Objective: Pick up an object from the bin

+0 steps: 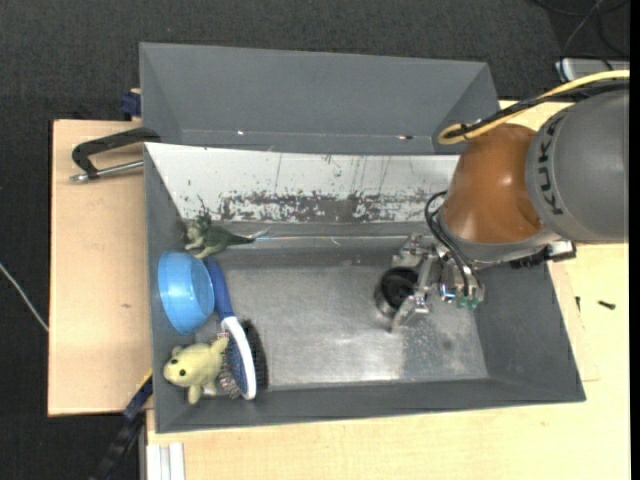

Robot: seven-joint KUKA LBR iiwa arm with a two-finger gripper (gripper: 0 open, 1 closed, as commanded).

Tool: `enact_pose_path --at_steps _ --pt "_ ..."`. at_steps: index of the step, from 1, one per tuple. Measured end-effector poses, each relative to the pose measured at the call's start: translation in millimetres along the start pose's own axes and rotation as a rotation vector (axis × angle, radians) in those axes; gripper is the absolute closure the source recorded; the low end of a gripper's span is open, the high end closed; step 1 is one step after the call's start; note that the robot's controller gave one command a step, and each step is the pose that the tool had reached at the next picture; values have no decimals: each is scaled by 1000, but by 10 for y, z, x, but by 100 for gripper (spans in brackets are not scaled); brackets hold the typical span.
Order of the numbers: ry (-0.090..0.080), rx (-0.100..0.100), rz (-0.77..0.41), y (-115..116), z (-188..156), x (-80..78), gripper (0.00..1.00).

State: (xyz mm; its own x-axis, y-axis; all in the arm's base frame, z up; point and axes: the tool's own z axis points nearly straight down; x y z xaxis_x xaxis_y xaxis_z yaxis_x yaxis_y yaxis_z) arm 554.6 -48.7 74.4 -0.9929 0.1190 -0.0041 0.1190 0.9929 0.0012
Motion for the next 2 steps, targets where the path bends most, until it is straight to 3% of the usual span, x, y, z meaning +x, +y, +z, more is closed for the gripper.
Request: enact_pose_path --at_steps 1,2 --pt "0 0 -1 1 -11 -4 100" --pt "0 0 -1 5 -18 -15 100"
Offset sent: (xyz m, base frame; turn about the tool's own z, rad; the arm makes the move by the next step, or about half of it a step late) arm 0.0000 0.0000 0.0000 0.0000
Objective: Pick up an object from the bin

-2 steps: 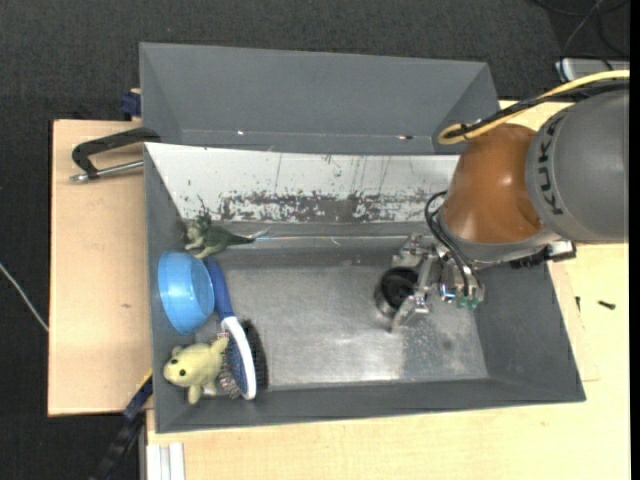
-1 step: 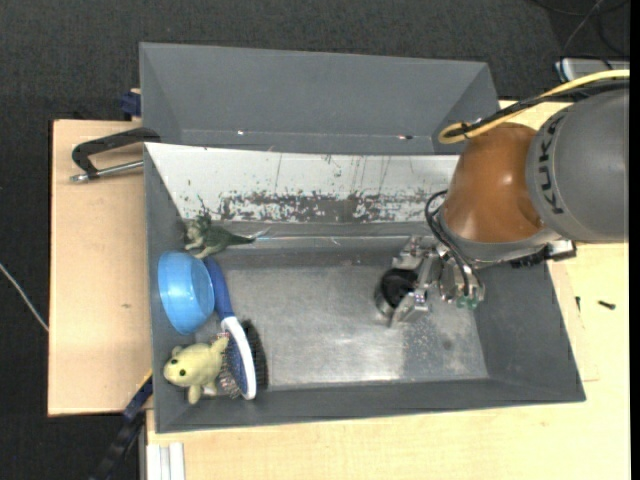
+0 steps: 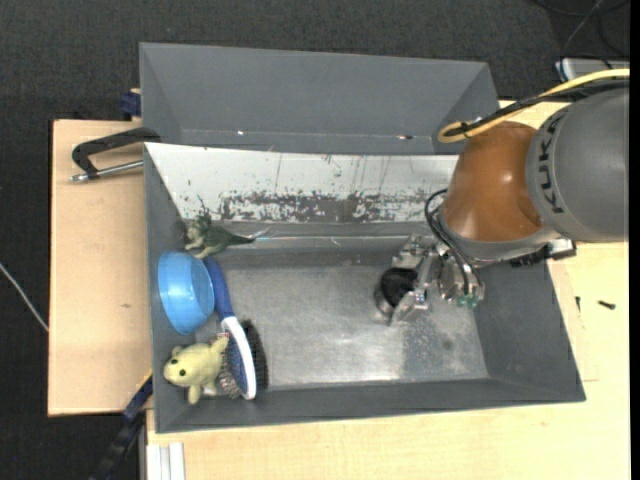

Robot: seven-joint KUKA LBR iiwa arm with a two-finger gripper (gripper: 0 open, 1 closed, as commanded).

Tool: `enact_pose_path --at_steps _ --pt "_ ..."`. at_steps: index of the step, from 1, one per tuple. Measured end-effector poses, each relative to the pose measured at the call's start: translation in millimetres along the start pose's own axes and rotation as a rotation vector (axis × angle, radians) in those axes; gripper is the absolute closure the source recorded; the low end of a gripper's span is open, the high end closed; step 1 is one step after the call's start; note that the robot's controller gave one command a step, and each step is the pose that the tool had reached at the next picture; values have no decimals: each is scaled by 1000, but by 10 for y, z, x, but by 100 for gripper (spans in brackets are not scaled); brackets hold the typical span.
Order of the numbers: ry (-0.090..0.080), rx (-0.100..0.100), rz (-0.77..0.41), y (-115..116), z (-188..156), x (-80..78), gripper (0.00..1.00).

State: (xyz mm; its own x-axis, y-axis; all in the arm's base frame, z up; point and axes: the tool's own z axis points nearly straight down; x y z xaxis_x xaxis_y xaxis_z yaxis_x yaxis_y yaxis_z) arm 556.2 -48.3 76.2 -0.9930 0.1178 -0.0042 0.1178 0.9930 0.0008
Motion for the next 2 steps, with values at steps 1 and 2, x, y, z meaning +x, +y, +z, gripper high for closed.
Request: enact_pose_path --at_steps 1,2 --pt "-1 0 0 3 -37 -11 100" --pt "-10 -1 0 11 -1093 -46 100"
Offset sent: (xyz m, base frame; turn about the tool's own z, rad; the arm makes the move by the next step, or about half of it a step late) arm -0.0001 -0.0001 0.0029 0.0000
